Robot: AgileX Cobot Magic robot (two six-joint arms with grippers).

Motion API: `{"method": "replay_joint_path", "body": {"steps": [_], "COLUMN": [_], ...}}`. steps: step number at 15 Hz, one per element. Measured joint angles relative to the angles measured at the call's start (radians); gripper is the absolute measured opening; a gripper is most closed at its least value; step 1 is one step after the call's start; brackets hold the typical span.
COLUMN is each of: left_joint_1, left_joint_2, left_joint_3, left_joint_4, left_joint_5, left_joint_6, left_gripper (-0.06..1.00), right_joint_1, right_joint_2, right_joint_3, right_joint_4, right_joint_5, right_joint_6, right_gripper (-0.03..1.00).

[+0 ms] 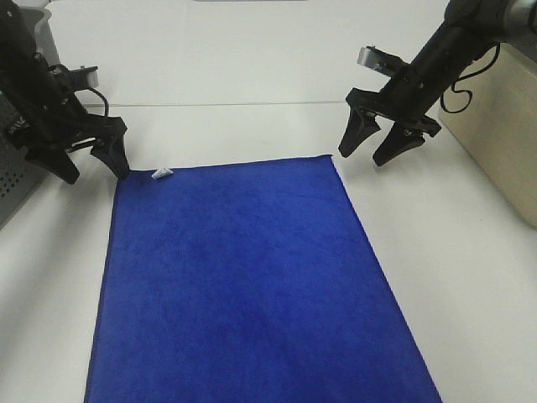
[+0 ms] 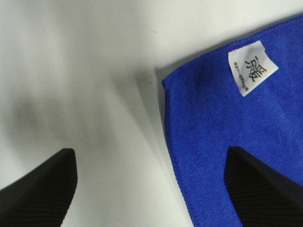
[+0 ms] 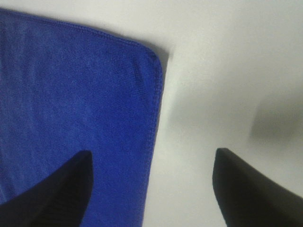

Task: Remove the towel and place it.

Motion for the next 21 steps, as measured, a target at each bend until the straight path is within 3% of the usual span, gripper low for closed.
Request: {"method": "replay_joint_path", "body": {"steps": [7, 16, 21], "left_joint_1": [0.0, 0.0, -0.066], "left_joint_2": [0.05, 0.066, 0.067], "left_joint_3": [0.0, -0.012, -0.013], "left_joint_4": [-0.005, -0.01, -0.016], "left_joint_5": [-0.046, -0.045, -0.102], "left_joint_6": [0.0, 0.0, 0.0], "left_gripper": [0.8, 0.8, 0.79], "right_joint_1": [0.0, 0.003, 0.094], "right_joint_2": [0.046, 0.046, 0.05], "right_joint_3": [0.0, -0.003, -0.003], "right_joint_4": [-0.114, -0.116, -0.117], "right_joint_5": [-0.003, -0.042, -0.13], "right_joint_6": [0.094, 0.117, 0.128], "right_gripper": [0.7, 0.7, 0.7]}}
